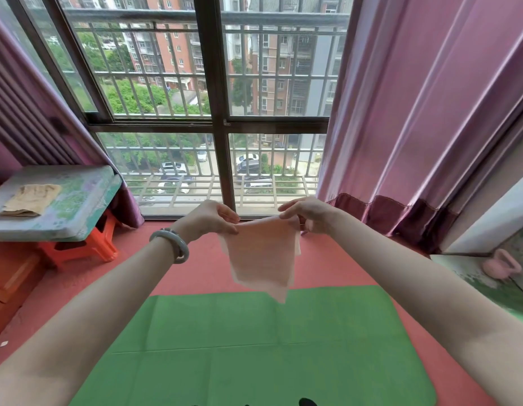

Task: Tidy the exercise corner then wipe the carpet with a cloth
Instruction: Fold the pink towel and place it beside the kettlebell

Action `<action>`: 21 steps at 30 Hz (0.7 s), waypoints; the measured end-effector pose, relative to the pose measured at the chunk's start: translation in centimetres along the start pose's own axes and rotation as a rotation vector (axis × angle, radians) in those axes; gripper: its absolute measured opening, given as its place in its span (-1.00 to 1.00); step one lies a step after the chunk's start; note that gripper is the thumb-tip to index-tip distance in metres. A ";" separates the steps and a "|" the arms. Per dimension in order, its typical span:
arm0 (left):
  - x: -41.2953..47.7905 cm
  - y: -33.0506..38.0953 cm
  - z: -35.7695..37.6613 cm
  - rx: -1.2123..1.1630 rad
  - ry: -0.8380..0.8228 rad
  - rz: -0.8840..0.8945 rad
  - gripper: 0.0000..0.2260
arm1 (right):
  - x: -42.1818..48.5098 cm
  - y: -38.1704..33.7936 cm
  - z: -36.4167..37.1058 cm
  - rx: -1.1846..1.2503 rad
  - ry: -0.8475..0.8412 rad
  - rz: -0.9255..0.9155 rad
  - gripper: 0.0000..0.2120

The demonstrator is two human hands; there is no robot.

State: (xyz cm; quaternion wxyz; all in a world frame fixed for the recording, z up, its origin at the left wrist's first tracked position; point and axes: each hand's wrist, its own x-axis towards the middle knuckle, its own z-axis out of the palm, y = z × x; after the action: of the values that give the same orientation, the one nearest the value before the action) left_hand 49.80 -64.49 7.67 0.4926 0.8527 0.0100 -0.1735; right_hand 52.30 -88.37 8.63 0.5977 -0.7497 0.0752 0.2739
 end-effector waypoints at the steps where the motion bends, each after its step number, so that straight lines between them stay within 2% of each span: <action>1: -0.1 -0.1 0.1 -0.050 0.002 -0.006 -0.75 | 0.3 0.1 0.0 0.057 0.037 -0.012 -0.78; 4: 0.0 -0.7 0.6 -0.103 0.032 0.015 -0.64 | 0.9 0.4 0.1 0.207 0.088 -0.046 -0.71; 7: 0.4 -1.2 1.5 0.033 0.162 0.054 -0.61 | 0.7 0.3 0.0 0.225 0.043 -0.062 -0.69; 14: 0.6 -1.3 3.1 0.329 0.223 0.098 -0.86 | 0.1 -0.7 0.1 0.133 -0.068 -0.111 -0.74; 16: 0.9 -1.3 3.4 0.429 0.290 0.106 -0.85 | -0.3 -1.1 0.1 0.008 -0.084 -0.143 -0.67; 18: 1.1 -1.4 3.3 0.418 0.307 0.115 -0.83 | -0.7 -1.3 0.2 -0.303 -0.025 -0.179 -0.60; 21: 1.2 -1.3 3.0 0.328 0.218 0.153 -0.85 | -0.7 -1.2 0.9 -0.715 0.133 -0.252 -0.79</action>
State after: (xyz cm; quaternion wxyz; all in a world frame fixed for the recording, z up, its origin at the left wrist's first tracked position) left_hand 49.82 -66.57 4.82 0.3551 0.9334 -0.0299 -0.0417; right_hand 51.99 -87.38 9.90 0.3212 -0.9303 -0.0790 0.1581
